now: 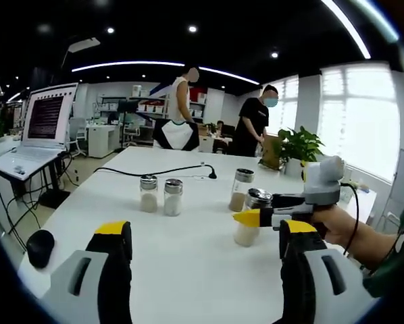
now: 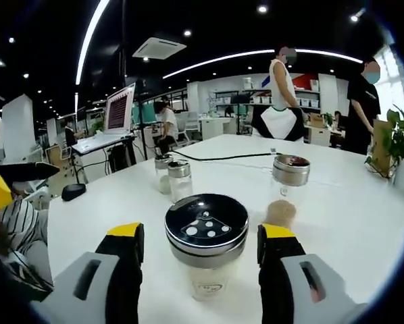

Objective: Rotate the seasoning bottle until the label or dispensing opening points toward the visible target arrow and the bottle remains upright within the marked orientation range

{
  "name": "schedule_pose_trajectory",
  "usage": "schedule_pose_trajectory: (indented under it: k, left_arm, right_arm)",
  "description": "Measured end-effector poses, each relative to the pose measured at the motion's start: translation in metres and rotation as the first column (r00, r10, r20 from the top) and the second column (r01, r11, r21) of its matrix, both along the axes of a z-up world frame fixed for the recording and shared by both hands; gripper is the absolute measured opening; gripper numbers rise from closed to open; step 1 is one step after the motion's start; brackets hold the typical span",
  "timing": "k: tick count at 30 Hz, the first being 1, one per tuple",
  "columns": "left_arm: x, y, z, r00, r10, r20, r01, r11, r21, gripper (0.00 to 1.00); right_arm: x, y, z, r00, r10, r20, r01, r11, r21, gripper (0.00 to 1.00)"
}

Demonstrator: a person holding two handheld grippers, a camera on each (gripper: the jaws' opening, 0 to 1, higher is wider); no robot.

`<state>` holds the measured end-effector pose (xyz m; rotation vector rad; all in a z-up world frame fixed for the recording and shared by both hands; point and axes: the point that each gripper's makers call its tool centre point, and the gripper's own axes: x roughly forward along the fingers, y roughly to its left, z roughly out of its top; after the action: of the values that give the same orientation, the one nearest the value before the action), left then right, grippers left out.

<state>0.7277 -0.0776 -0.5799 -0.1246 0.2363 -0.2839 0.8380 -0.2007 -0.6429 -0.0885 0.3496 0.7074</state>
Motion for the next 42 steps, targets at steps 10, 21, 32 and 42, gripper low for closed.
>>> schedule_pose_trajectory:
  k: [10,21,32,42]
  left_arm:
    - [0.000,0.001,0.001,1.000,-0.004,0.002,0.004,1.000,-0.002,0.95]
    - [-0.001,-0.003,0.004,1.000,-0.013,0.004,0.013,1.000,-0.011,0.95]
    - [-0.003,-0.002,0.007,1.000,-0.006,0.007,0.007,1.000,-0.004,0.95]
    - [-0.004,-0.003,0.005,1.000,-0.009,0.003,0.009,1.000,-0.005,0.95]
  right_arm:
    - [-0.006,-0.002,-0.008,0.977,0.206,-0.050,-0.206,0.979,0.009,0.73]
    - [-0.001,-0.008,-0.006,0.929,0.368,-0.046,-0.365,0.929,0.053,0.57]
    - [-0.012,0.004,-0.004,0.878,0.478,-0.036,-0.475,0.878,0.061,0.41]
    - [-0.011,0.003,-0.005,0.874,0.486,-0.004,-0.486,0.873,0.032,0.40]
